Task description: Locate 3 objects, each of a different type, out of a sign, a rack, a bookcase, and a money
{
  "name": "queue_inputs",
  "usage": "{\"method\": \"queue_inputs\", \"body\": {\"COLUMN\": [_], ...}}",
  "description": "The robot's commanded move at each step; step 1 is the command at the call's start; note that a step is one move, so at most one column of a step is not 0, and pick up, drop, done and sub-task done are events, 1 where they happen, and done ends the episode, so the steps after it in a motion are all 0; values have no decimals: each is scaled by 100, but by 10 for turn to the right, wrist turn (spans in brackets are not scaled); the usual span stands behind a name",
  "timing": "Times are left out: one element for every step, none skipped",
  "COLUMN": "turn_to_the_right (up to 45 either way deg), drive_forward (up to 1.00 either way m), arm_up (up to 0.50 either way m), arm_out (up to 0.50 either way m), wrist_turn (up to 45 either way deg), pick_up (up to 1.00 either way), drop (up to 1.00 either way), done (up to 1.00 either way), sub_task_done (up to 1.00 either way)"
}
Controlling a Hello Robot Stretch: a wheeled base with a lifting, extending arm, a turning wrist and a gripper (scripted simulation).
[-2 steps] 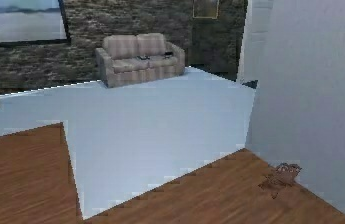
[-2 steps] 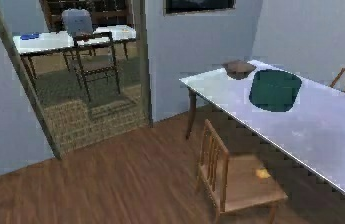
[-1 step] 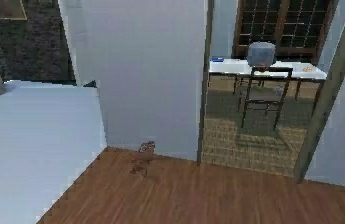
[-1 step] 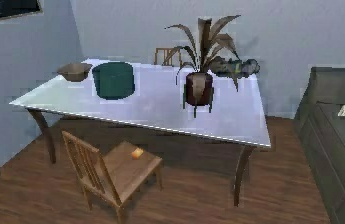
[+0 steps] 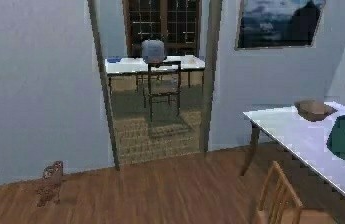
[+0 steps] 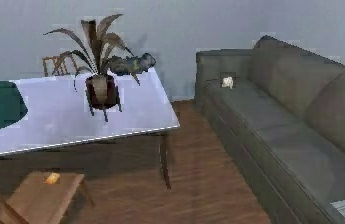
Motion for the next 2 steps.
{"method": "queue_inputs", "body": {"turn_to_the_right": [0,-60], "drive_forward": [100,0], "arm_up": [0,0], "arm_out": [0,0], "wrist_turn": [0,0], "pick_up": [0,0], "drop": [0,0], "done": [0,0], "sub_task_done": [0,0]}}
